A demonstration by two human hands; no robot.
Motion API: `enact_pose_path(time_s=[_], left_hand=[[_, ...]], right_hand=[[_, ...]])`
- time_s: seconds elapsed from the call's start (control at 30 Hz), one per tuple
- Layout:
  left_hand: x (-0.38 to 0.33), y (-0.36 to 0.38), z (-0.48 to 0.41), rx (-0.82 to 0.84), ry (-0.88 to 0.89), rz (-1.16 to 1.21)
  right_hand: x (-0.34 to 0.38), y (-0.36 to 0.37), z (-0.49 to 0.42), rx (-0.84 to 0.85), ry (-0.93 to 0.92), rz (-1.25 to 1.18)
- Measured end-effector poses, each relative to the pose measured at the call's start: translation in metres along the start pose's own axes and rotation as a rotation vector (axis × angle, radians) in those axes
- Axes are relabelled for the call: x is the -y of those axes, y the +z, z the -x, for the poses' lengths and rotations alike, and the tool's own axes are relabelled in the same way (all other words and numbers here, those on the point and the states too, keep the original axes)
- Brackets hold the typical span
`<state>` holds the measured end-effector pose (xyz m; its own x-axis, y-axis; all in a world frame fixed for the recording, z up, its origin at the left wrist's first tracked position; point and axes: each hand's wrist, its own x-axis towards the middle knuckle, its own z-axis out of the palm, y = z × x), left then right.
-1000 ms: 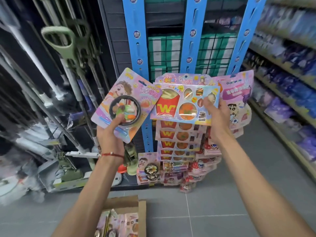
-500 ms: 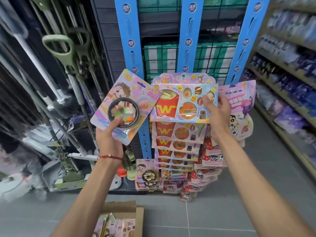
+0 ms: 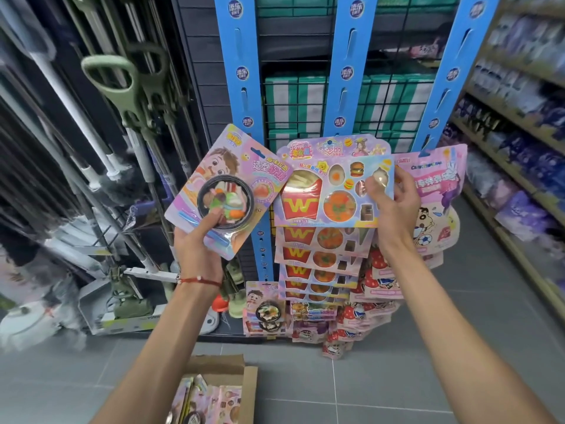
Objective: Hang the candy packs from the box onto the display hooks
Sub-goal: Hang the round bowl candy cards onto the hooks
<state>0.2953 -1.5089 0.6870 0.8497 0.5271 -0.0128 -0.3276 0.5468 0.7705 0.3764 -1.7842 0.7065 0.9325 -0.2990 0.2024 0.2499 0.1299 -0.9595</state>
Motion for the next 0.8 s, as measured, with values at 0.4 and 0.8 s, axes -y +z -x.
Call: enact_pose_path(time_s=[0.4,0.8], left_hand=[[0.003,0.003,-0.003,0.002,-0.011,0.005],[-0.003,0.012,-0.003,0.025,0.003,-0.006]], right_hand=[[0.012,-0.010,-0.013,-0.035,-0.051,0.008],[0.006,-0.007,-0.025,-0.005,0.034,-0.023]])
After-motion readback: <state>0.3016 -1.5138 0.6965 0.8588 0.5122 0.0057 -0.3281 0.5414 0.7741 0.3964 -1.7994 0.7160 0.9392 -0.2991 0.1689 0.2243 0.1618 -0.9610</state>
